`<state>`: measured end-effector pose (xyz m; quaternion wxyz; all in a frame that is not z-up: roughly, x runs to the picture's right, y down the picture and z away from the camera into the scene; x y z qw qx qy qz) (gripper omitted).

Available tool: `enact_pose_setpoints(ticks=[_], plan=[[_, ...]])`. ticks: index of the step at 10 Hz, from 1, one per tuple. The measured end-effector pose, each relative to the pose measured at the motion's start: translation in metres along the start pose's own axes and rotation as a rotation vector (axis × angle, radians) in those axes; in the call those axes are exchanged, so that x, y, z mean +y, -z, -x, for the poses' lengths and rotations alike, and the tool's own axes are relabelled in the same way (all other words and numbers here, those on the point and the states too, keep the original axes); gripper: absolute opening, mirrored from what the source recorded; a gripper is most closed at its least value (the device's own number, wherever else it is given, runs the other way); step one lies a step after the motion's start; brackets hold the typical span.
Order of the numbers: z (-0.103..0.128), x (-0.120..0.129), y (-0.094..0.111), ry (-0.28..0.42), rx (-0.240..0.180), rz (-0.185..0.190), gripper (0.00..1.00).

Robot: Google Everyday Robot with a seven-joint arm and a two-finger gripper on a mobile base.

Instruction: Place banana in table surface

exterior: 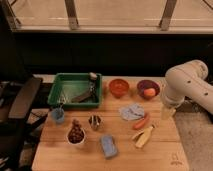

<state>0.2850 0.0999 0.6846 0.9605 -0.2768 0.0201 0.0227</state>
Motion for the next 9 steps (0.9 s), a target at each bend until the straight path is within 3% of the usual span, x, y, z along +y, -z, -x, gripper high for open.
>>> enact_pose_setpoints(ticks=[6, 7, 9], plan=[[0.001, 0.002, 0.000, 0.029, 0.001, -0.004, 0.65], [0.002, 0.005, 0.001, 0.076, -0.006, -0.004, 0.65], [0.008, 0.018, -0.001, 0.291, -0.036, 0.002, 0.65]])
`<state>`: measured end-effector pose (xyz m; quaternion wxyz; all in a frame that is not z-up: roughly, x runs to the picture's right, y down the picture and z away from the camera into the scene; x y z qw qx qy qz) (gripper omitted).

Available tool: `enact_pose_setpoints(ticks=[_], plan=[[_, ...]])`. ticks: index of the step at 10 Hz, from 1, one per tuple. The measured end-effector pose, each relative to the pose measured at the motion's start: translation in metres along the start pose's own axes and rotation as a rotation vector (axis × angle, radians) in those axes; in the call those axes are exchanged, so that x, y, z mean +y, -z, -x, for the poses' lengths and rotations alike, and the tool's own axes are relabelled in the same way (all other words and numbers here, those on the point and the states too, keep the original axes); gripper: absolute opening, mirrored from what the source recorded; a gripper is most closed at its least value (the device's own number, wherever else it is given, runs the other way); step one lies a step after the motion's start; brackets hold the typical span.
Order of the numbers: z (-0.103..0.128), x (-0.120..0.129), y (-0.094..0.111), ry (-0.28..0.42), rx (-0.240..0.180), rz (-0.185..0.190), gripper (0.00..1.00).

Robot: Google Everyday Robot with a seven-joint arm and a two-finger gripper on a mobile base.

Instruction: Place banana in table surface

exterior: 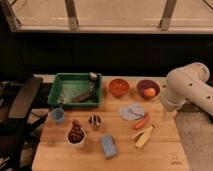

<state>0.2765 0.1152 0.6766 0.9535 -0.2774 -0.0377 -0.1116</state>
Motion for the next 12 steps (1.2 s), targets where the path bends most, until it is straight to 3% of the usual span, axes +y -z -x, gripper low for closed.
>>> enact_pose_setpoints(ticks=[2, 4, 9, 12], plan=[[0.016, 0.013, -0.010, 0.256, -0.016, 0.017, 0.65], [0.023, 0.018, -0.022, 0.393, -0.008, 0.025, 0.65], [0.029, 0.033, -0.093, 0.366, 0.042, 0.022, 0.65], [0.033, 0.036, -0.128, 0.360, 0.042, 0.048, 0.65]])
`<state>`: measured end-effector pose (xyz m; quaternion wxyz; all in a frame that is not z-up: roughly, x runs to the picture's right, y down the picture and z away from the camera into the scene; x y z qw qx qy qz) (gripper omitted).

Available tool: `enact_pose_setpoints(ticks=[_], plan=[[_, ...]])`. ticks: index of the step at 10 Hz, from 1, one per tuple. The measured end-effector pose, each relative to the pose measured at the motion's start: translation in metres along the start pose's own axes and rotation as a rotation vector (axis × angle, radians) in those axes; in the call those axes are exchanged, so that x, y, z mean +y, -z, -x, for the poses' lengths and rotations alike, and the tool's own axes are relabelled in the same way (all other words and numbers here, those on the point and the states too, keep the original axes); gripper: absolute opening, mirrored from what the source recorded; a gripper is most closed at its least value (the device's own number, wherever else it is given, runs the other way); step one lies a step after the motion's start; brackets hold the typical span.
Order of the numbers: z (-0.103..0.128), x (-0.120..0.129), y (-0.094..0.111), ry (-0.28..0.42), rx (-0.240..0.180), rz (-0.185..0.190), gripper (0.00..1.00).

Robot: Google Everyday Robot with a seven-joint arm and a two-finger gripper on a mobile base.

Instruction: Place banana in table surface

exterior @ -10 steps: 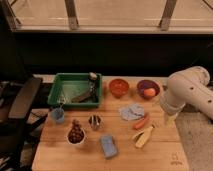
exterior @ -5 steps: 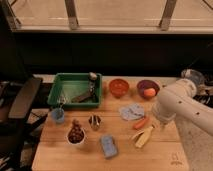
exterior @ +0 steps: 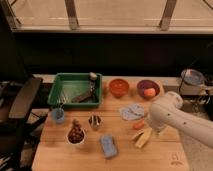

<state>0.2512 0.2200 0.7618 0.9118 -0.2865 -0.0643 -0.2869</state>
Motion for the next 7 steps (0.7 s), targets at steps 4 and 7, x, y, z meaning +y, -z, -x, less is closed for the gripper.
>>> enact_pose_setpoints(ticks=[4, 7], plan=[[-0.001, 0.002, -0.023, -0.050, -0.102, 0.055, 0.65], [-0.001, 0.005, -0.035, -0.084, -0.162, 0.081, 0.63]])
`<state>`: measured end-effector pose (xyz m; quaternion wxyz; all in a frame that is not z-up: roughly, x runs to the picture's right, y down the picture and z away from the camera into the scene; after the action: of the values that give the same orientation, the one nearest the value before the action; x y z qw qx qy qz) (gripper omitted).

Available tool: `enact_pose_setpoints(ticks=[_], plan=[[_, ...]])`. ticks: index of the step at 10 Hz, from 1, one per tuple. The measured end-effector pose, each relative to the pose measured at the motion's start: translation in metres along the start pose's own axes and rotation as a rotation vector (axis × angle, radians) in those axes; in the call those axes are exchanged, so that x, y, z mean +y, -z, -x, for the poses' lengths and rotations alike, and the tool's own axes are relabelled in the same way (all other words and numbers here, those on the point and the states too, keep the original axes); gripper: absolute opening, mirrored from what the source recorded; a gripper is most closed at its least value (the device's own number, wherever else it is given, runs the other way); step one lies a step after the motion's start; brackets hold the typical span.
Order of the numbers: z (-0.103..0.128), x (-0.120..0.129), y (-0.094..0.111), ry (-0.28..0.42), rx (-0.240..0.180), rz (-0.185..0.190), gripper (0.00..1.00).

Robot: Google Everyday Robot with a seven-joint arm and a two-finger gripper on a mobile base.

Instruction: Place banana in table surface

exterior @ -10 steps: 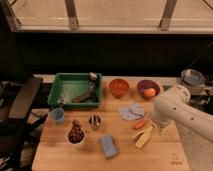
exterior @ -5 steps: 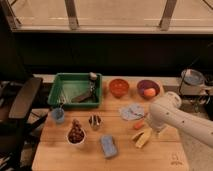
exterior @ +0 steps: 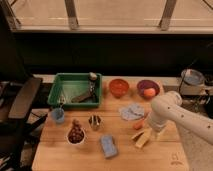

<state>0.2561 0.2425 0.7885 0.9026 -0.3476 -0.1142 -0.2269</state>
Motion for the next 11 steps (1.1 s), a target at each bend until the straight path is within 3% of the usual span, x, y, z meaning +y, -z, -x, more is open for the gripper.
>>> enact_pose_setpoints(ticks=[3, 6, 8, 11], plan=[[-0.005, 0.002, -0.008, -0.052, -0.093, 0.005, 0.34], [-0.008, 0.000, -0.014, -0.080, -0.141, 0.006, 0.06], [-0.009, 0.001, -0.013, -0.098, -0.138, -0.002, 0.00], [-0.015, -0.006, 0.023, -0.122, -0.086, -0.073, 0.00]])
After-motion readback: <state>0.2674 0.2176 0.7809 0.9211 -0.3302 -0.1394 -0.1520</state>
